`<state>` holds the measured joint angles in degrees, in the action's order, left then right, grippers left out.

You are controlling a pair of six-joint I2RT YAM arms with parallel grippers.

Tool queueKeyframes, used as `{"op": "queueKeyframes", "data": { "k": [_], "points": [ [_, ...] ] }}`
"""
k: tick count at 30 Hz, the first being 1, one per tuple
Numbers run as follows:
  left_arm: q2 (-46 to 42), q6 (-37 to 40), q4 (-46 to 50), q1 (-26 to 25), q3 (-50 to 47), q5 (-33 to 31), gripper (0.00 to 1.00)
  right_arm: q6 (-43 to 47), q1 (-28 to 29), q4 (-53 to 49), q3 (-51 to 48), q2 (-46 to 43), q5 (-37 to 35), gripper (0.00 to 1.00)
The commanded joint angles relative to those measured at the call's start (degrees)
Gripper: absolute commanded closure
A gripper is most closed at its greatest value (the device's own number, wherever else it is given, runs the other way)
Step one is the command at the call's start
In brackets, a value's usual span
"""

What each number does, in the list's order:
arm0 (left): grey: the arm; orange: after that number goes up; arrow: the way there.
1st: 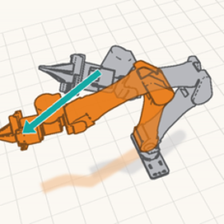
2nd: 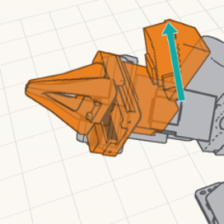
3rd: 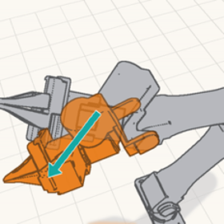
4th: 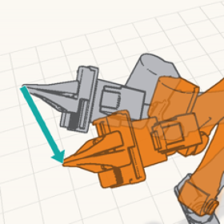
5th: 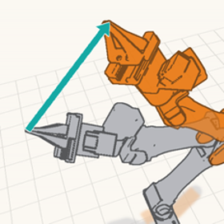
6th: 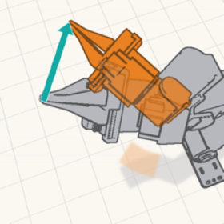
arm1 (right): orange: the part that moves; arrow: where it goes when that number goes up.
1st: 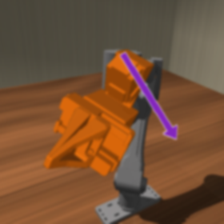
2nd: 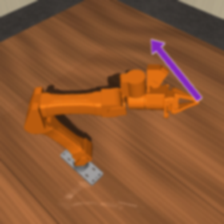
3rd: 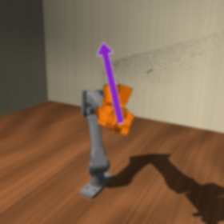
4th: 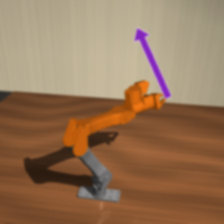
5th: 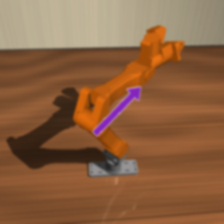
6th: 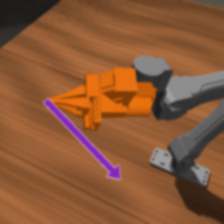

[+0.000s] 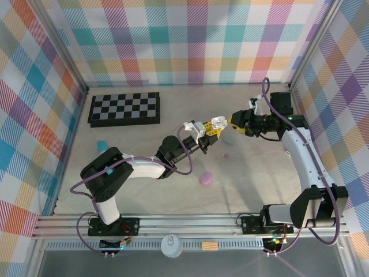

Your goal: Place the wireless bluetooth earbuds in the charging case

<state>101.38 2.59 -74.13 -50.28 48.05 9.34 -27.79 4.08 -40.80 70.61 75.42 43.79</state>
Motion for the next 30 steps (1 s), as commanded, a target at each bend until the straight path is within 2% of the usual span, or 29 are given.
{"op": "queueKeyframes", "data": {
  "k": [1,30],
  "points": [
    [-0.99,0.09,-3.77,-0.52,1.63,0.35,1.0,0.57,0.26,0.19,-0.38,-1.41,3.13,0.55],
    [-0.49,-0.91,-3.74,-0.52,2.43,1.05,1.0,0.95,2.52,-1.31,-0.91,0.17,2.86,0.55]
  ]
}}
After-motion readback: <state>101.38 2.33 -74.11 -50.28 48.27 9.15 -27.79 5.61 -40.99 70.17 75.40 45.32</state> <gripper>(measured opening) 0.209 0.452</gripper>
